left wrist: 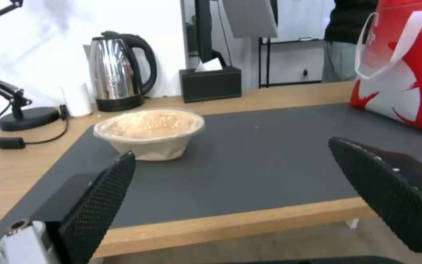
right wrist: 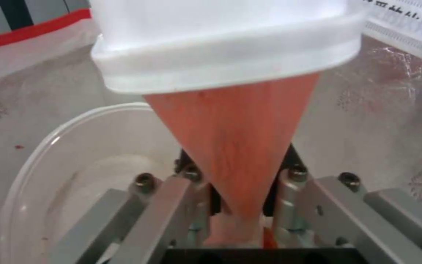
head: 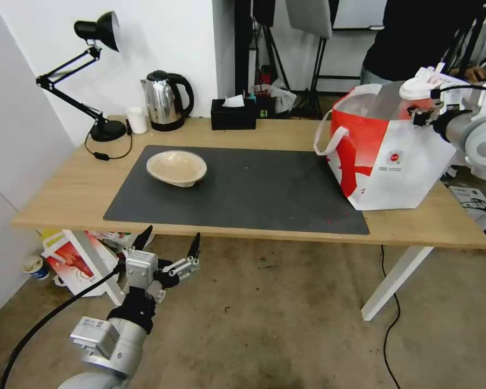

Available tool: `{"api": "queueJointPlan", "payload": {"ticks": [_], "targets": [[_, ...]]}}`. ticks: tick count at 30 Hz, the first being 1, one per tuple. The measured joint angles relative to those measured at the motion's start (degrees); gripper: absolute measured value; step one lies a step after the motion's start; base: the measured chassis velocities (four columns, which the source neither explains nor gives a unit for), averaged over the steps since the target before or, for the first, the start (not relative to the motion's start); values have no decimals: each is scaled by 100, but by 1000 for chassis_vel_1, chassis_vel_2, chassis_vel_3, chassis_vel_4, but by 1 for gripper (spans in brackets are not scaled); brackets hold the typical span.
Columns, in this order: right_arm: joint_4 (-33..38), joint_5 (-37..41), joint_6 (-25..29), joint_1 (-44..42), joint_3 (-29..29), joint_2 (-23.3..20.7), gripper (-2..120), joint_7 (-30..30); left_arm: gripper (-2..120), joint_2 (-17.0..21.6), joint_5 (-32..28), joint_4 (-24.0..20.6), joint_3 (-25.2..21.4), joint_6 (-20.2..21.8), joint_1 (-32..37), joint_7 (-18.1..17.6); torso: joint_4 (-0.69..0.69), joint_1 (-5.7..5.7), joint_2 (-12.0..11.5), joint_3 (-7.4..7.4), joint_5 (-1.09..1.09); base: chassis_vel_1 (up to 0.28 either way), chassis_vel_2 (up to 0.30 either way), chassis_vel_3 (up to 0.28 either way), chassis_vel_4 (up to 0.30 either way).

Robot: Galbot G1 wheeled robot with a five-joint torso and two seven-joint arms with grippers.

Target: Pick up the trash from the table and place it into the takeout bag.

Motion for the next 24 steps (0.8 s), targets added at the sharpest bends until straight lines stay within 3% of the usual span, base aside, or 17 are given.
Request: {"api": "queueJointPlan", "payload": {"ticks": [3, 4, 7, 11, 13, 15, 17, 19, 24], "targets": [[54, 14, -35, 0, 0, -2, 22, -3, 99, -7, 2, 0, -5, 0, -6, 0, 0, 0, 0, 0, 0, 0, 0, 0, 0], [113, 49, -79, 9, 0, -2, 31, -5, 99, -11, 2, 0, -8, 0, -8, 1, 0, 0, 0, 0, 0, 0, 0, 0, 0], [168, 62, -111, 24, 0, -3, 37, -2, 99, -13, 1, 0, -5, 3, -8, -5, 0, 1, 0, 0, 0, 0, 0, 0, 0], [234, 63, -175, 101, -24, -13, 57, 44, 99, -15, -10, 0, -5, 16, -27, -11, 0, 1, 0, 0, 0, 0, 0, 0, 0], [240, 65, -176, 103, -24, -19, 57, 44, 99, -16, -10, 0, -5, 16, -28, -11, 0, 1, -1, 0, 0, 0, 0, 0, 0], [286, 71, -177, 88, -21, -68, 70, 48, 99, -26, -12, 0, 17, 21, -24, -10, -1, 1, 0, 0, 1, 0, 0, 0, 0], [296, 73, -178, 83, -19, -74, 72, 47, 99, -26, -15, 0, 18, 23, -22, -10, -1, 1, 0, 0, 0, 0, 0, 0, 0], [345, 78, -177, 55, -1, -114, 84, 48, 99, -18, -40, 0, 4, 31, -31, -9, 0, 0, 0, 0, 0, 0, 0, 0, 0], [406, 82, -177, -8, 74, -153, 99, 49, 99, -19, -47, 1, -4, 37, -13, -9, -1, 1, 0, 0, 0, 0, 0, 0, 0]]}}
